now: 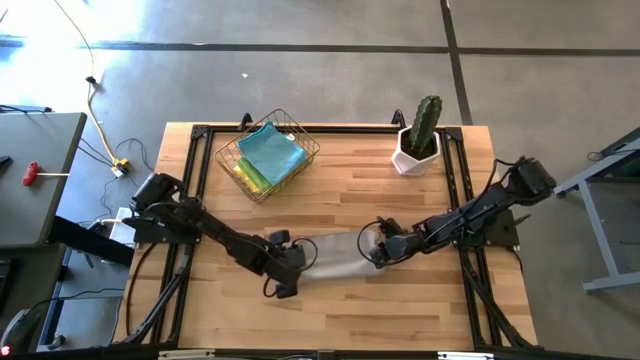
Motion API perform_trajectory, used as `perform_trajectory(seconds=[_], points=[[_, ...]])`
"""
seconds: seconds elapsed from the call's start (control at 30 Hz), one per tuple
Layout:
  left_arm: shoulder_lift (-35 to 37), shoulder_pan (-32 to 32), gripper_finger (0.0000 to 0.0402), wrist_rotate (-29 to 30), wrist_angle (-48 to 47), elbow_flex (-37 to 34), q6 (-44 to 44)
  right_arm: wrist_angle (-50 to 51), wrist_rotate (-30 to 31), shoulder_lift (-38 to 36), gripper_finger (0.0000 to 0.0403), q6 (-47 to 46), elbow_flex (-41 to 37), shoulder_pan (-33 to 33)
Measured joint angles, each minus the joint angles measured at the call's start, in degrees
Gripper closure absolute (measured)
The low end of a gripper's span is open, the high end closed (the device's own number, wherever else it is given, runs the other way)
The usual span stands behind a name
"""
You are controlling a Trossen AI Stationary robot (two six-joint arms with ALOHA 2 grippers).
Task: Fold microfiber towels
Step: Fold the gray microfiber towel
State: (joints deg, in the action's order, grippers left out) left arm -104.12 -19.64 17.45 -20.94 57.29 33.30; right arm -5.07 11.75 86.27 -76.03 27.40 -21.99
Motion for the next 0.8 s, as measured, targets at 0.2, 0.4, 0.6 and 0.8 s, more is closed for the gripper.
perform_trajectory(seconds=[0.2,0.4,0.6,0.8], points=[[4.12,-0.74,0.0326,-0.69,-1.70,0.12,-0.90,11.05,-2.84,-0.93,0.0399,1.90,3.46,1.50],[7.49,-3.10,0.0326,-0.79,-3.68,0.12,-1.01,37.83,-4.31,-0.79,0.0401,7.56,15.89,2.94],[8.67,-5.70,0.0326,-0.76,-5.34,0.18,-0.68,53.72,-4.33,-0.40,0.0402,7.08,26.06,3.45],[8.96,-7.46,0.0326,-2.27,-8.45,0.16,-0.59,54.59,-4.94,4.37,0.0402,7.61,34.30,3.42]])
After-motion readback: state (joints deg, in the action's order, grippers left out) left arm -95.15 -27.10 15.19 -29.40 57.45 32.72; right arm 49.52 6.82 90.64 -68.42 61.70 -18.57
